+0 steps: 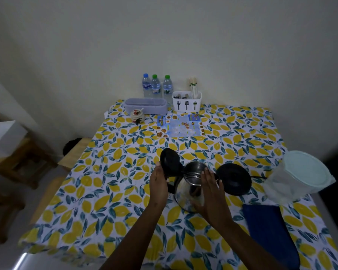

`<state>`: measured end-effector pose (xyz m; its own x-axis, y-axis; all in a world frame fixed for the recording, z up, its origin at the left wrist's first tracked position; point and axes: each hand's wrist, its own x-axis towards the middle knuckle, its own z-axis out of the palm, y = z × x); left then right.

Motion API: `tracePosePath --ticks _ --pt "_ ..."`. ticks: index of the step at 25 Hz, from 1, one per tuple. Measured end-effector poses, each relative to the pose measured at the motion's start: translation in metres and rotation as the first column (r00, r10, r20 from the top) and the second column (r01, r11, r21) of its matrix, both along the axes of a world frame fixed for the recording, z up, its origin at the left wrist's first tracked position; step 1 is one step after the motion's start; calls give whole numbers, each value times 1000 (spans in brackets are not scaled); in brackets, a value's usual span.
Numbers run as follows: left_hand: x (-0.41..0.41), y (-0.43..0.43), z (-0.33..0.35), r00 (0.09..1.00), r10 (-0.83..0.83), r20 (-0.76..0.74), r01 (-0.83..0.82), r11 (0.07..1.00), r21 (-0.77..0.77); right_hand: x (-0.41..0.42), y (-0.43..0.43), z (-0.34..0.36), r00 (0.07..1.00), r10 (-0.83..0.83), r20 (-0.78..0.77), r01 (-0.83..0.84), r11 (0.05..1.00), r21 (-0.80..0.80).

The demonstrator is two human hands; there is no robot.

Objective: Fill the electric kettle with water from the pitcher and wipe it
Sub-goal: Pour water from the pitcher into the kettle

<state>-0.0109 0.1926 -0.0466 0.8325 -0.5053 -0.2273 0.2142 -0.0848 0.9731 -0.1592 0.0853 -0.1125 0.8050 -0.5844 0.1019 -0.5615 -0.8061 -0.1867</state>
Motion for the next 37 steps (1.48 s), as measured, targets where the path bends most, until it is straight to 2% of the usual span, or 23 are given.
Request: tracePosePath --ticks 2,4,7,9,11,14,17,23,27,30,33,37 --pt "1 7 -1 996 13 86 -15 1000 24 0 0 -1 1000 9 17 -9 1000 -3" --pt "4 12 -1 949 12 315 -46 994 102 1 1 -1 998 13 68 -13 1000 3" --pt "10 14 4 763 -101 638 -41 978 203 2 4 2 978 14 208 -29 997 69" --pt "11 10 9 625 -238 744 26 958 285 -1 8 7 956 -12 295 -27 992 126" --pt "7 2 15 512 -345 787 110 935 338 -8 13 11 939 -59 339 2 986 166" --pt "-9 -14 16 383 -450 807 258 891 375 -30 16 13 913 -170 371 98 974 205" --pt "-37 -39 10 332 -564 756 427 805 413 -67 11 12 866 -332 374 260 938 231" --pt "-112 -106 -12 164 -693 702 614 629 478 -160 -24 4 707 -623 334 532 780 329" --pt "-161 -163 -19 60 -733 677 649 544 532 -220 -67 4 648 -679 345 601 734 316" --pt "-193 -207 -20 1 -725 689 654 522 548 -250 -111 7 608 -692 390 616 720 319" --pt "-218 -256 -16 -89 -703 705 609 522 598 -264 -164 12 532 -727 434 602 685 409" --pt "-233 -304 -18 -169 -799 578 467 452 760 -258 -237 16 471 -738 483 492 675 550"
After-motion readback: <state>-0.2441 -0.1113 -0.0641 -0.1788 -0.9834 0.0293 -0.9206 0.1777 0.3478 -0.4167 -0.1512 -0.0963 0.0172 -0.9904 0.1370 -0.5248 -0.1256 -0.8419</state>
